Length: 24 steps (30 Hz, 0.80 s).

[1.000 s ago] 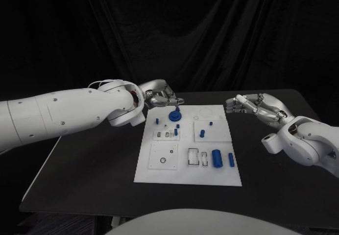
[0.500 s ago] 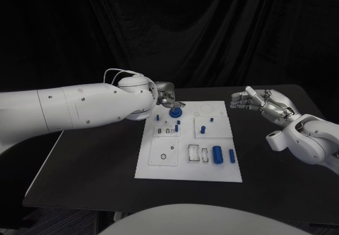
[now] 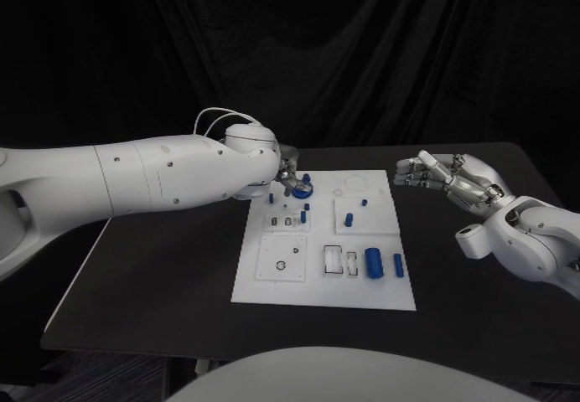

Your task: Assemble the parts on the task board

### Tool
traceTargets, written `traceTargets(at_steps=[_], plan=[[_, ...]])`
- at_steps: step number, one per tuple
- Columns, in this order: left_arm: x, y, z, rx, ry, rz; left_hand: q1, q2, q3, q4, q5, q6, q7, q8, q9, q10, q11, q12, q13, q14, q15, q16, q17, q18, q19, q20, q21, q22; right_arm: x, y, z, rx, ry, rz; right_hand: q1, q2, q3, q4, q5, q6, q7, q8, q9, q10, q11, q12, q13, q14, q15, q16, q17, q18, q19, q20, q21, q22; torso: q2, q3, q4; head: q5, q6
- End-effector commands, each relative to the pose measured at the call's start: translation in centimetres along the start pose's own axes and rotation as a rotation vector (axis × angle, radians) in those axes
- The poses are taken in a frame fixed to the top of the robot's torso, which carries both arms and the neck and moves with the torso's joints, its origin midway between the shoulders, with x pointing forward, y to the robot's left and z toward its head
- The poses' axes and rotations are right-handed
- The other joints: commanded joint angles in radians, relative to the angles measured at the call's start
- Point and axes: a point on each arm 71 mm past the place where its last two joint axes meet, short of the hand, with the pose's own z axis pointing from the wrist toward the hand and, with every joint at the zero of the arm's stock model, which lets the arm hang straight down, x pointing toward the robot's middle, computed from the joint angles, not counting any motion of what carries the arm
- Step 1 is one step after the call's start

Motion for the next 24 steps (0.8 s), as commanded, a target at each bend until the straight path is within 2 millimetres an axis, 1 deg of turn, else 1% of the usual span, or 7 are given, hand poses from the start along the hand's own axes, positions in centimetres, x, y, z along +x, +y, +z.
traceTargets(at_steps=[1, 6, 9, 14, 19, 20, 24], plan=[[0.4, -0.2, 0.3, -0.026, 0.074, 0.073, -0.006, -0.007, -0.006, -0.001, 0.005, -0.006, -0.005, 0.002, 0.013, 0.102, -0.007, 0.003, 0.263, 0.102, -0.007, 0.003, 0.263, -0.007, 0.085, -0.008, -0.002, 0.239, 0.3, -0.1, 0.1, 0.005, 0.02, -0.013, 0.016, 0.001, -0.007, -0.001, 0.011, -0.009, 0.042, 0.006, -0.002, 0.004, -0.002, 0.009, -0.005, -0.006, -0.002, 0.007, -0.004, -0.005, -0.002, 0.001, -0.001, -0.004, 0.006, 0.0004, 0.0004, 0.004, 0.0], [0.8, -0.9, 0.3, -0.014, 0.096, 0.091, -0.005, -0.009, -0.006, -0.002, 0.007, -0.015, -0.003, -0.006, 0.02, 0.102, -0.006, 0.003, 0.263, 0.102, -0.007, 0.003, 0.263, -0.007, 0.084, -0.009, -0.003, 0.237, 0.5, -0.2, 0.3, 0.008, 0.031, -0.019, 0.031, 0.002, -0.009, -0.001, 0.021, -0.009, 0.046, 0.011, -0.003, 0.005, -0.003, 0.015, -0.012, -0.007, -0.002, 0.013, -0.008, -0.004, 0.001, 0.001, 0.0, -0.009, 0.008, 0.0032, -0.0041, 0.009, 0.0], [1.2, -1.2, 0.3, -0.008, 0.107, 0.096, -0.005, -0.009, -0.006, -0.002, 0.007, -0.015, -0.003, -0.007, 0.021, 0.102, -0.006, 0.003, 0.263, 0.102, -0.007, 0.003, 0.263, -0.005, 0.079, -0.009, -0.005, 0.231, 0.5, -0.2, 0.2, 0.012, 0.038, -0.027, 0.043, 0.002, -0.01, -0.001, 0.029, -0.006, 0.047, 0.016, -0.003, 0.007, -0.004, 0.02, -0.016, -0.007, -0.003, 0.017, -0.011, -0.004, 0.004, 0.001, 0.001, -0.011, 0.007, 0.0037, -0.0025, 0.006, 0.0], [2.1, -1.4, 0.5, 0.0, 0.12, 0.092, -0.006, -0.01, -0.006, -0.001, 0.012, -0.017, -0.002, -0.012, 0.022, 0.102, -0.006, 0.003, 0.263, 0.102, -0.008, 0.003, 0.263, -0.002, 0.071, -0.01, -0.009, 0.221, 0.6, -0.3, 0.3, 0.016, 0.045, -0.034, 0.053, 0.003, -0.011, -0.001, 0.035, -0.006, 0.049, 0.019, -0.004, 0.008, -0.005, 0.024, -0.02, -0.006, -0.004, 0.022, -0.013, -0.003, 0.01, 0.001, 0.002, -0.012, 0.007, 0.0049, -0.0024, 0.006, 0.0], [2.7, -1.4, 0.6, 0.005, 0.109, 0.072, -0.004, -0.028, -0.009, -0.005, 0.05, -0.006, -0.002, -0.041, 0.029, 0.102, -0.006, 0.003, 0.263, 0.102, -0.009, 0.003, 0.263, -0.002, 0.07, -0.012, -0.01, 0.22, 0.7, -0.3, 0.4, 0.014, 0.053, -0.033, 0.054, 0.006, -0.012, 0.001, 0.032, -0.005, 0.049, 0.021, -0.004, 0.008, -0.005, 0.026, -0.022, -0.005, -0.004, 0.024, -0.014, -0.003, 0.012, 0.001, 0.002, -0.013, 0.007, 0.0042, -0.0023, 0.008, 0.0], [2.8, -1.5, 0.6, 0.008, 0.104, 0.066, 0.002, -0.032, -0.006, -0.009, 0.068, 0.001, -0.004, -0.051, 0.031, 0.102, -0.007, 0.003, 0.263, 0.102, -0.01, 0.003, 0.263, -0.002, 0.069, -0.013, -0.011, 0.218, 0.7, -0.3, 0.4, 0.015, 0.053, -0.033, 0.054, 0.006, -0.012, 0.001, 0.032, -0.005, 0.049, 0.021, -0.004, 0.008, -0.005, 0.026, -0.022, -0.005, -0.004, 0.024, -0.014, -0.003, 0.012, 0.001, 0.002, -0.013, 0.007, 0.0043, -0.0019, 0.008, 0.0], [3.0, -1.6, 0.7, 0.018, 0.094, 0.054, 0.005, -0.036, -0.003, -0.012, 0.083, 0.004, -0.004, -0.06, 0.033, 0.102, -0.008, 0.003, 0.263, 0.102, -0.011, 0.003, 0.263, -0.001, 0.067, -0.014, -0.012, 0.216, 0.7, -0.4, 0.4, 0.016, 0.055, -0.033, 0.054, 0.007, -0.012, 0.002, 0.031, -0.005, 0.05, 0.021, -0.004, 0.008, -0.005, 0.026, -0.023, -0.005, -0.004, 0.025, -0.015, -0.002, 0.012, 0.001, 0.003, -0.013, 0.008, 0.0026, 0.0003, 0.008, 0.0]])
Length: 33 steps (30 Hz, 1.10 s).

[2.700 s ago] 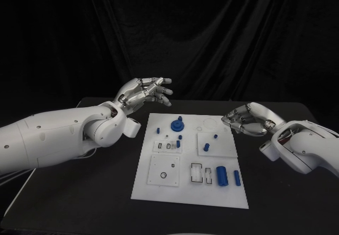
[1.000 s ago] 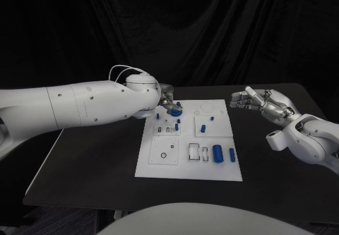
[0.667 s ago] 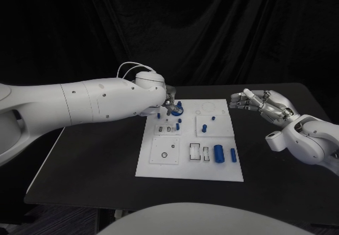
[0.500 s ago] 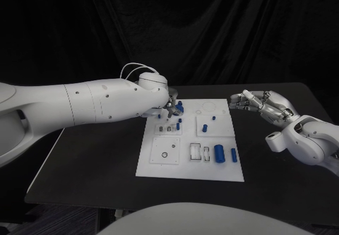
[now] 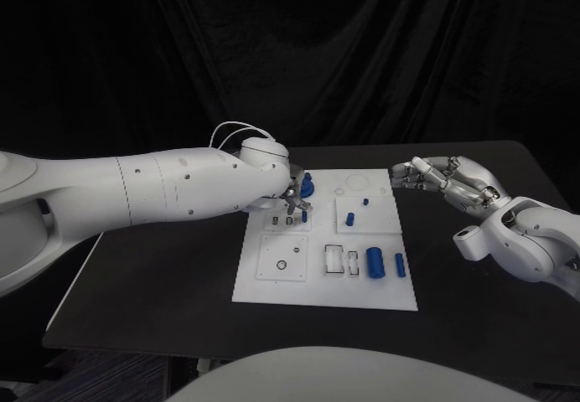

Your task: Assemble the parts on the task board

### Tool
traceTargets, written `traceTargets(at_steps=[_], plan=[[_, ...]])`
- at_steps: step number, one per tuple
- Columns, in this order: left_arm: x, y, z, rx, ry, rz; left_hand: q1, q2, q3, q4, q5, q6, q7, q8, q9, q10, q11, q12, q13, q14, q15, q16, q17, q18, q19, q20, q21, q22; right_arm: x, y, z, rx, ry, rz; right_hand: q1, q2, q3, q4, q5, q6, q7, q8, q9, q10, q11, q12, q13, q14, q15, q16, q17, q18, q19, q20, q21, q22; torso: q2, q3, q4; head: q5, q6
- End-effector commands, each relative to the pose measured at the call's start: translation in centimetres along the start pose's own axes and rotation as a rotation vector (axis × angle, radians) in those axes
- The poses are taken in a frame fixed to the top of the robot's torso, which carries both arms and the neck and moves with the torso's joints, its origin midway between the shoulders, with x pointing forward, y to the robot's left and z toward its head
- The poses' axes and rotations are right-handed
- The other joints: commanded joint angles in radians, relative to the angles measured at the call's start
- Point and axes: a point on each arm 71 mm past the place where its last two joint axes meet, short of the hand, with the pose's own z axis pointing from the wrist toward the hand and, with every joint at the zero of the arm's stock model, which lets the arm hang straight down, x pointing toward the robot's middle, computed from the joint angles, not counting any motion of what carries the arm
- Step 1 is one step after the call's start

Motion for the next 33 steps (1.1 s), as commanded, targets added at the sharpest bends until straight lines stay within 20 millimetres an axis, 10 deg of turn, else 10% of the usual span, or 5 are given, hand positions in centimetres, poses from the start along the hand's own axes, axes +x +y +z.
traceTargets(at_steps=[1, 33], plan=[[0.09, -0.28, 0.1, 0.017, -0.026, -0.013, 0.004, -0.01, 0.003, -0.008, 0.012, 0.009, 0.001, -0.009, 0.002, 0.104, -0.006, 0.003, 0.263, 0.106, -0.007, 0.003, 0.263, -0.001, 0.066, -0.007, -0.007, 0.215, 0.14, -0.18, 0.0, 0.016, 0.018, -0.001, 0.008, 0.003, -0.007, 0.002, 0.0, -0.005, 0.049, 0.004, -0.001, 0.004, -0.001, 0.003, -0.001, -0.005, -0.004, 0.005, -0.001, -0.003, 0.005, 0.001, 0.003, -0.001, 0.0, -0.0027, 0.0043, -0.001, 0.0], [0.84, 0.07, 1.04, 0.008, -0.082, -0.08, 0.019, -0.013, 0.034, -0.014, 0.058, 0.021, 0.003, -0.065, 0.008, 0.104, -0.006, 0.003, 0.263, 0.106, -0.009, 0.003, 0.263, 0.009, 0.035, -0.009, -0.026, 0.176, 0.32, -0.42, 0.08, 0.049, 0.031, 0.006, 0.039, 0.009, -0.007, -0.001, 0.014, -0.015, 0.056, 0.009, -0.005, -0.007, -0.001, 0.01, -0.017, -0.011, -0.004, 0.019, -0.008, -0.002, 0.002, 0.002, 0.002, -0.016, 0.003, -0.001, 0.0033, 0.005, 0.0]])
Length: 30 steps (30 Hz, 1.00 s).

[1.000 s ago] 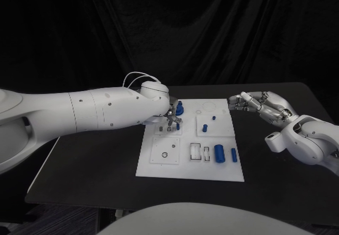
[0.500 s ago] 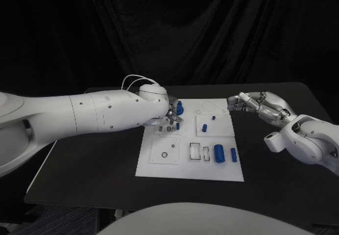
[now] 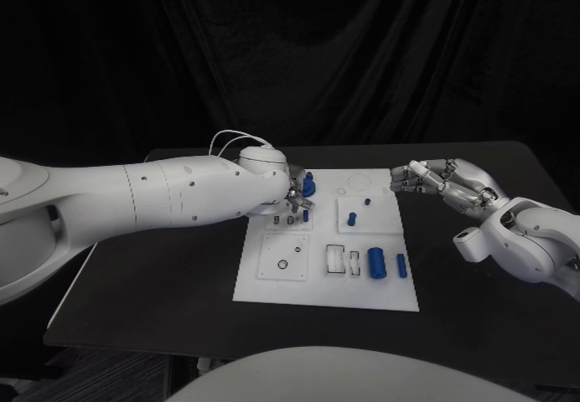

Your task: Assemble the parts on the task board

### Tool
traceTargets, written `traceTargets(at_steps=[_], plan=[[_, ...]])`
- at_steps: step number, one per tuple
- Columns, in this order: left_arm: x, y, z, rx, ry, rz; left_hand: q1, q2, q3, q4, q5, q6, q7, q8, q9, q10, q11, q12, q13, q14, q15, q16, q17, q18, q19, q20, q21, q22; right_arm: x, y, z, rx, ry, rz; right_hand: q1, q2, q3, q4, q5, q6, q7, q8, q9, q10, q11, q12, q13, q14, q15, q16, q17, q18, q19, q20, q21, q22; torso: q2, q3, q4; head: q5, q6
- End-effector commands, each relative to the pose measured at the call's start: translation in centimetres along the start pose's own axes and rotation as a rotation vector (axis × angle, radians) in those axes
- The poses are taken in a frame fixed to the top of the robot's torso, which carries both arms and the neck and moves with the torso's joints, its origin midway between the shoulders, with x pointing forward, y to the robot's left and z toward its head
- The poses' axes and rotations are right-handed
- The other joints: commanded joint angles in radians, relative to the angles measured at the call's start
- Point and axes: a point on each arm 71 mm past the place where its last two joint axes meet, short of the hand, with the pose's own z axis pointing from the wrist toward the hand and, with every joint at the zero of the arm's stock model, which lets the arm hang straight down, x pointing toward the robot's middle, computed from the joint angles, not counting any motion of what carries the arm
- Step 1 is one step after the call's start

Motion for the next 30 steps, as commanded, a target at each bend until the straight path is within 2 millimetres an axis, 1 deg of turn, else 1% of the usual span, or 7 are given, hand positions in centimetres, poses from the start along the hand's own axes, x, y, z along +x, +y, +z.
traceTargets(at_steps=[1, 4, 7, 11, 24, 28, 30], plan=[[0.13, -0.21, 0.09, 0.012, -0.007, 0.001, 0.007, -0.001, 0.009, -0.001, 0.0, 0.009, 0.001, -0.007, 0.002, 0.106, -0.004, 0.004, 0.263, 0.106, -0.009, 0.003, 0.263, 0.01, 0.034, -0.009, -0.005, 0.175, 0.14, -0.18, -0.01, 0.018, 0.016, 0.006, 0.01, 0.0, -0.005, -0.003, 0.007, -0.008, 0.056, 0.005, -0.001, -0.007, -0.001, 0.006, -0.001, -0.007, 0.0, 0.004, -0.002, -0.003, -0.001, -0.002, 0.002, -0.001, 0.0, 0.0011, 0.0, 0.003, 0.0], [0.26, -0.28, 0.15, 0.016, -0.007, -0.001, 0.009, 0.0, 0.012, -0.003, 0.001, 0.011, 0.001, -0.009, 0.003, 0.106, -0.004, 0.004, 0.263, 0.106, -0.009, 0.003, 0.263, 0.01, 0.034, -0.009, -0.005, 0.175, 0.16, -0.19, 0.0, 0.018, 0.017, 0.007, 0.01, 0.0, -0.005, -0.003, 0.007, -0.008, 0.056, 0.005, -0.001, -0.007, -0.001, 0.006, -0.002, -0.007, 0.0, 0.004, -0.002, -0.003, -0.002, -0.002, 0.001, -0.002, 0.0, 0.0002, 0.0014, 0.003, 0.0], [0.37, -0.32, 0.21, 0.019, -0.007, -0.003, 0.01, 0.0, 0.014, -0.004, 0.001, 0.014, 0.001, -0.01, 0.003, 0.106, -0.005, 0.004, 0.263, 0.106, -0.009, 0.003, 0.263, 0.01, 0.033, -0.009, -0.006, 0.174, 0.17, -0.18, 0.0, 0.018, 0.017, 0.007, 0.01, 0.001, -0.005, -0.003, 0.007, -0.008, 0.056, 0.005, -0.001, -0.008, -0.001, 0.006, -0.002, -0.007, 0.0, 0.004, -0.002, -0.003, -0.001, -0.002, 0.002, -0.001, -0.001, 0.0012, -0.0004, 0.005, 0.0], [0.45, -0.38, 0.28, 0.024, -0.008, -0.005, 0.012, 0.0, 0.017, -0.006, 0.001, 0.018, 0.0, -0.011, 0.005, 0.106, -0.005, 0.004, 0.263, 0.106, -0.009, 0.003, 0.263, 0.01, 0.033, -0.009, -0.006, 0.174, 0.16, -0.19, -0.02, 0.019, 0.016, 0.007, 0.01, 0.001, -0.005, -0.003, 0.007, -0.008, 0.056, 0.006, -0.001, -0.008, -0.001, 0.006, -0.002, -0.008, 0.0, 0.004, -0.002, -0.003, 0.0, -0.002, 0.002, -0.001, 0.0, 0.0008, 0.0011, 0.004, 0.0], [0.65, -0.72, 0.44, 0.039, 0.008, -0.017, 0.014, 0.0, 0.021, -0.008, 0.002, 0.019, -0.001, -0.014, 0.006, 0.106, -0.006, 0.004, 0.263, 0.106, -0.01, 0.003, 0.263, 0.012, 0.028, -0.01, -0.009, 0.167, 0.11, -0.22, -0.12, 0.025, 0.017, 0.008, 0.013, 0.003, -0.004, -0.002, 0.009, -0.008, 0.056, 0.007, -0.001, -0.009, -0.001, 0.007, -0.003, -0.007, 0.0, 0.007, -0.002, -0.003, 0.003, -0.002, 0.002, 0.0, 0.0, 0.0018, 0.0002, 0.007, 0.0], [0.94, -0.78, 0.48, 0.038, 0.051, -0.066, 0.024, 0.001, 0.036, -0.016, 0.006, 0.019, -0.001, -0.025, 0.01, 0.106, -0.006, 0.004, 0.263, 0.106, -0.011, 0.003, 0.263, 0.014, 0.023, -0.011, -0.013, 0.16, 0.08, -0.25, -0.15, 0.029, 0.017, 0.008, 0.013, 0.003, -0.004, -0.002, 0.009, -0.008, 0.056, 0.007, -0.001, -0.009, -0.002, 0.008, -0.004, -0.007, 0.0, 0.007, -0.002, -0.003, 0.003, -0.002, 0.002, 0.0, 0.001, 0.0019, 0.0001, 0.005, 0.0], [1.02, -0.81, 0.49, 0.036, 0.063, -0.078, 0.03, -0.001, 0.044, -0.023, 0.001, 0.018, -0.001, -0.031, 0.012, 0.106, -0.007, 0.004, 0.263, 0.106, -0.011, 0.003, 0.263, 0.015, 0.021, -0.011, -0.016, 0.157, 0.08, -0.27, -0.15, 0.031, 0.017, 0.008, 0.013, 0.003, -0.004, -0.002, 0.009, -0.008, 0.056, 0.007, -0.001, -0.009, -0.002, 0.008, -0.004, -0.007, 0.0, 0.007, -0.002, -0.003, 0.003, -0.002, 0.002, 0.0, 0.001, 0.0018, 0.0, 0.006, 0.0]])
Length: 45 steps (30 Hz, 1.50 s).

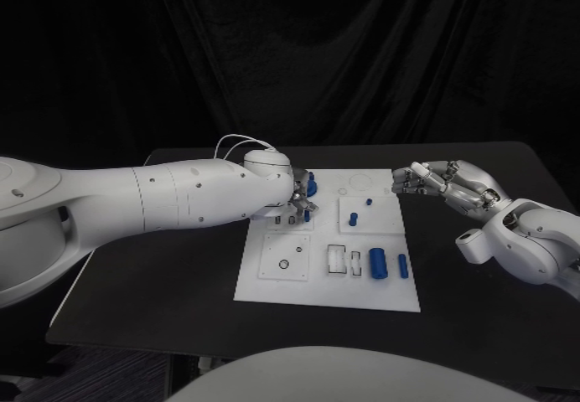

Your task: Assemble the parts on the task board

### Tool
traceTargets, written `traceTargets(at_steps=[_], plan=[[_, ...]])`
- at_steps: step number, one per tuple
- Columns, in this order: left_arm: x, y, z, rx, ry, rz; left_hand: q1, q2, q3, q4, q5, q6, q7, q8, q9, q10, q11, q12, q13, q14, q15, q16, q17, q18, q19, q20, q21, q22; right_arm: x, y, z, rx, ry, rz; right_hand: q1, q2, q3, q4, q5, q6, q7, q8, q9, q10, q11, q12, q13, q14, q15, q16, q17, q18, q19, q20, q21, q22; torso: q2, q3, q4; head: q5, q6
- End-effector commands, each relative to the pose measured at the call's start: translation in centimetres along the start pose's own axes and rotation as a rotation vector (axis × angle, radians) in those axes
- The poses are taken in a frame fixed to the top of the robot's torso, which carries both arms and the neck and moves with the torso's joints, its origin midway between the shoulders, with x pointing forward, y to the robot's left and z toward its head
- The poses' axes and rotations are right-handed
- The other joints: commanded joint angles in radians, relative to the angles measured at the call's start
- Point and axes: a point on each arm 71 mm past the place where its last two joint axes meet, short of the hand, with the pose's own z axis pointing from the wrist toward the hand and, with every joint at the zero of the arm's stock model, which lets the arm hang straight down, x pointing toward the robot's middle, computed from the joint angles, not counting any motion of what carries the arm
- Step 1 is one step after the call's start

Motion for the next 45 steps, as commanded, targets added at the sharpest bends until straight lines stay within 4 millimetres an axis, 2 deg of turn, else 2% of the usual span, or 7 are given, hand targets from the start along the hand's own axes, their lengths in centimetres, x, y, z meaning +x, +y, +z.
traceTargets(at_steps=[1, 19, 45], plan=[[0.43, -0.26, 0.05, 0.015, 0.047, -0.051, 0.013, -0.003, 0.009, -0.003, -0.001, 0.004, -0.001, -0.006, 0.002, 0.106, -0.007, 0.004, 0.263, 0.102, -0.008, 0.003, 0.263, 0.015, 0.019, -0.006, -0.006, 0.157, 0.1, -0.2, -0.06, 0.021, 0.01, 0.004, 0.009, -0.001, -0.004, -0.002, 0.005, -0.008, 0.056, 0.003, -0.001, -0.009, -0.002, 0.004, -0.001, -0.007, 0.0, 0.003, -0.001, -0.003, 0.003, -0.002, 0.002, 0.0, 0.0, 0.0, 0.0, 0.001, 0.0], [0.55, 0.11, 0.15, -0.015, 0.039, -0.037, 0.009, -0.008, 0.02, -0.004, -0.02, 0.012, -0.001, -0.013, 0.009, 0.106, -0.007, 0.004, 0.263, 0.102, -0.008, 0.003, 0.263, 0.014, 0.024, -0.006, -0.005, 0.162, 0.18, -0.34, 0.05, 0.03, 0.02, 0.009, 0.013, 0.0, -0.004, -0.003, 0.006, -0.009, 0.057, 0.004, -0.001, -0.01, -0.002, 0.005, -0.002, -0.006, 0.0, 0.006, -0.001, -0.003, 0.007, -0.002, 0.003, 0.001, 0.001, 0.0, 0.0001, -0.001, 0.0], [1.04, 0.15, 0.39, -0.021, 0.072, -0.02, 0.019, -0.013, 0.04, -0.017, -0.011, 0.012, -0.002, -0.025, 0.015, 0.106, -0.008, 0.004, 0.263, 0.102, -0.01, 0.003, 0.263, 0.014, 0.022, -0.007, -0.007, 0.159, 0.38, -0.61, 0.19, 0.049, 0.036, 0.014, 0.03, -0.002, -0.002, -0.005, 0.015, -0.01, 0.059, 0.008, -0.002, -0.012, -0.003, 0.011, -0.008, -0.006, -0.001, 0.016, -0.002, -0.002, 0.012, -0.002, 0.005, -0.002, 0.001, 0.0011, -0.0005, -0.001, 0.0]])
